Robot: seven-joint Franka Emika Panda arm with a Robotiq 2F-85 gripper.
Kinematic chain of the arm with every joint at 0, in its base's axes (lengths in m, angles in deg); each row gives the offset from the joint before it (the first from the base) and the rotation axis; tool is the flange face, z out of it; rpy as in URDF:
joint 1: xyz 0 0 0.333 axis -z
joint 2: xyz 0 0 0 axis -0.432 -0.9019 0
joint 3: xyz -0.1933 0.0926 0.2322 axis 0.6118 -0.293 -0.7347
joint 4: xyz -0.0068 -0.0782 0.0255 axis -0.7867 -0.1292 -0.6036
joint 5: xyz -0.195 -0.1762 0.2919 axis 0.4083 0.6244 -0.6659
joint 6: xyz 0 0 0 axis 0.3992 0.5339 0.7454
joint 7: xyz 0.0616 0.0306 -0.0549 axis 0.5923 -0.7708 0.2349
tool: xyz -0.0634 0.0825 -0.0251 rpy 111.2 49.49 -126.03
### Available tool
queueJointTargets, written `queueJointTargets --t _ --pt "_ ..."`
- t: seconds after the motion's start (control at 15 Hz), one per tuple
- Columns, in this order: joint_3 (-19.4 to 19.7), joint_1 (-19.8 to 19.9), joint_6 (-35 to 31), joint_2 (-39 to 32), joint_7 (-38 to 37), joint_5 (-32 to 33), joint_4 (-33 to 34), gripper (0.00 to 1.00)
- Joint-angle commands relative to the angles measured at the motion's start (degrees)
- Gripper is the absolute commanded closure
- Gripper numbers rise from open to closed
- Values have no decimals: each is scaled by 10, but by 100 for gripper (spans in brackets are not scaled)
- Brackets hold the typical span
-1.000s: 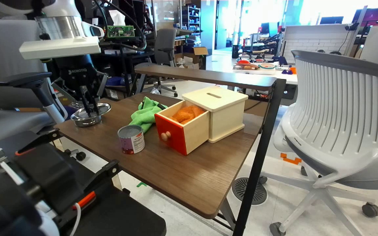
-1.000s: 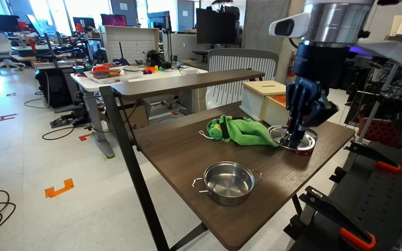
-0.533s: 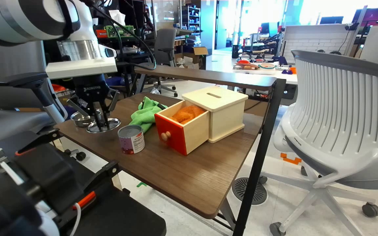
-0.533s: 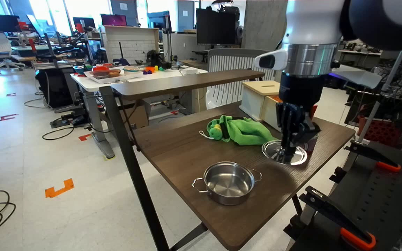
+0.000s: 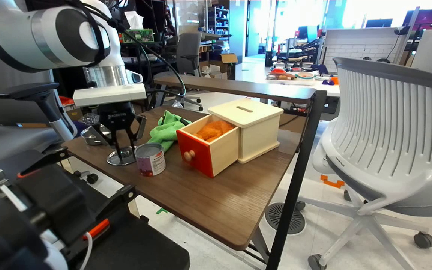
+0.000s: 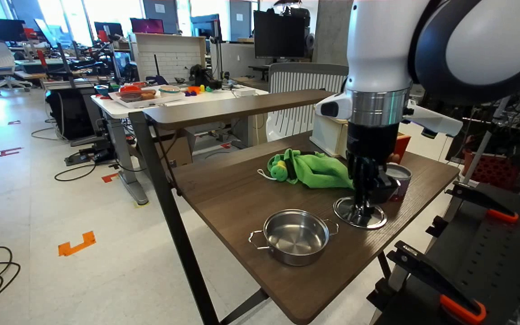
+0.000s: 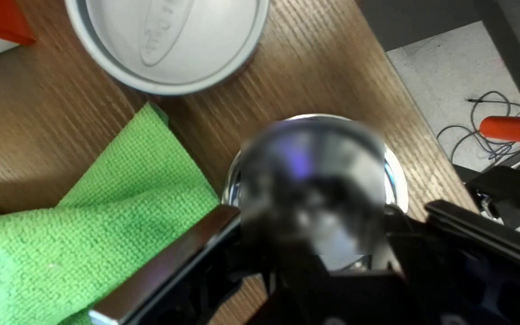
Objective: Put the silver lid on the silver pot
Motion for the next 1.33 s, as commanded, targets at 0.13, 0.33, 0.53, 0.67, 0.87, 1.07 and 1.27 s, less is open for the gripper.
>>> queueJointTargets --t 0.13,0.33,0.53,0.67,0.87,1.07,1.27 --pt "-10 11 5 0 -6 9 5 43" --pt "-10 11 5 1 -6 9 6 26" --pt "-10 11 5 1 -6 9 6 26" --pt "-10 11 5 1 -6 9 6 26" --pt "-6 6 4 0 -14 13 5 4" --pt "-7 3 0 1 -14 17 8 0" --pt "-15 9 -3 -7 -3 12 15 0"
